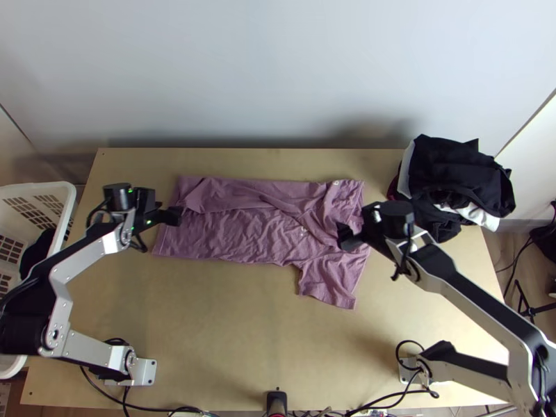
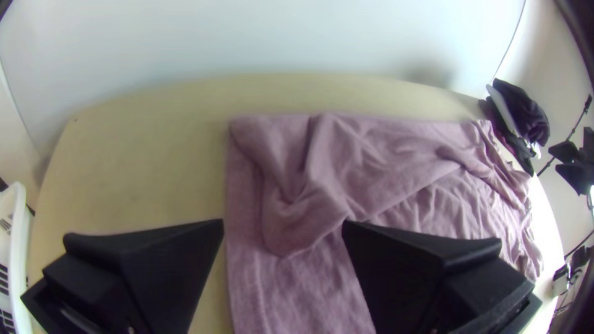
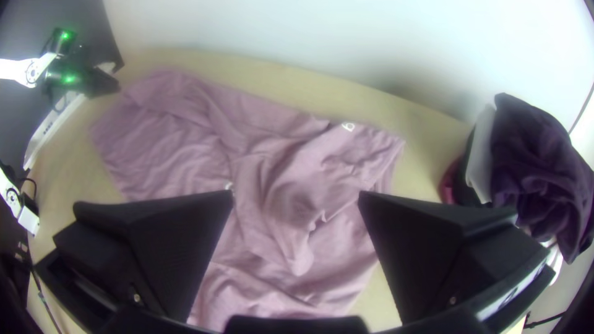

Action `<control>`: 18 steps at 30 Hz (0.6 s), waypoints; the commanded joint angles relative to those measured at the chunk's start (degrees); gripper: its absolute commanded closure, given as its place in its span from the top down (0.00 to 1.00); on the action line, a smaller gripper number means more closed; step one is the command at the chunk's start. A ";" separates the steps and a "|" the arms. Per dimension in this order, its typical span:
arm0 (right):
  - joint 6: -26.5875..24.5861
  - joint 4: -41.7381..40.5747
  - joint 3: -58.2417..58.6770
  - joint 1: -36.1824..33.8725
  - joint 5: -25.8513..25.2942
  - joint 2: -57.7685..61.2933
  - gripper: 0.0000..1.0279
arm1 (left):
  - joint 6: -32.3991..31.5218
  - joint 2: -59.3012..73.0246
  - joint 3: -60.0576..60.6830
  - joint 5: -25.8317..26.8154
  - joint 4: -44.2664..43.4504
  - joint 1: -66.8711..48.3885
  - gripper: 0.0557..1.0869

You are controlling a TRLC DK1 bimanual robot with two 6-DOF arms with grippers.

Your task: Fold the t-shirt

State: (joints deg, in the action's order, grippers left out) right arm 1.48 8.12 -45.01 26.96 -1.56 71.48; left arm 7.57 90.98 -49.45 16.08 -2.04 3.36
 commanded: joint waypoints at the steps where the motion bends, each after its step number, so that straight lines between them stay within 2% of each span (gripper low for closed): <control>1: 2.92 9.99 0.54 -1.56 0.16 -10.22 0.96 | 3.24 -7.57 2.52 3.08 6.79 5.79 0.94; 5: 4.59 17.72 1.77 -1.74 0.24 -16.73 0.96 | 6.75 -13.02 5.51 5.63 12.85 9.04 0.94; 10: 4.06 24.58 3.88 -0.68 0.42 -23.49 0.95 | 13.87 -19.26 12.10 5.72 22.35 8.69 0.94; 18: 4.15 30.38 4.32 2.13 1.83 -26.92 0.95 | 13.96 -21.11 15.09 5.55 29.82 6.93 0.94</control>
State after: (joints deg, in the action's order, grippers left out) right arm 5.50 33.50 -41.36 27.51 -0.45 48.38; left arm 20.10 72.62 -37.45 21.45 21.89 10.63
